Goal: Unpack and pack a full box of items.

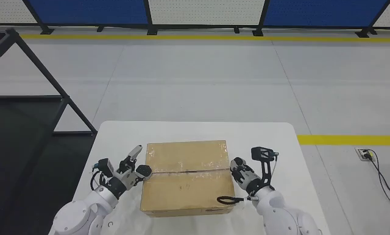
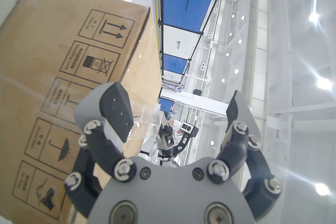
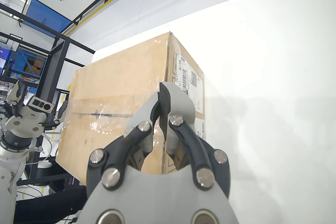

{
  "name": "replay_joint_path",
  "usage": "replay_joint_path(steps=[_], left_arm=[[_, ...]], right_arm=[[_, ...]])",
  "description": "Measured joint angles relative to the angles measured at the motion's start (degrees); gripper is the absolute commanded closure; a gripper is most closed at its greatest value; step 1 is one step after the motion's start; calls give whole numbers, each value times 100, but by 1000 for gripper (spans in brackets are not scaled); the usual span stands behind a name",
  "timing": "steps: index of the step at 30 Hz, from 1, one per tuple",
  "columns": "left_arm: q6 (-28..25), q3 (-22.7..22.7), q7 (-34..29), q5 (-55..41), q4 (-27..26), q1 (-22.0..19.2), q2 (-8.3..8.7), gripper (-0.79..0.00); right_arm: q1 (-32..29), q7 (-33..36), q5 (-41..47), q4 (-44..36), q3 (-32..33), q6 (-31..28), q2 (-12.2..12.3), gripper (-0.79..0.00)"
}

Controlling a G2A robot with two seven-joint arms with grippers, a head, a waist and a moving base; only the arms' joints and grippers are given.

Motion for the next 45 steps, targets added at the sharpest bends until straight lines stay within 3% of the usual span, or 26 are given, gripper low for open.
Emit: replay_joint_path(steps=[18,45], left_arm=[[8,19,-17,14,-3,-3,0,-785],[12,-15,-6,3,7,9,4,-785]], right_arm=[[-410,-846,735,-382,151,-630,94,0],[-375,-866,894,-51,335,-352,246,0]])
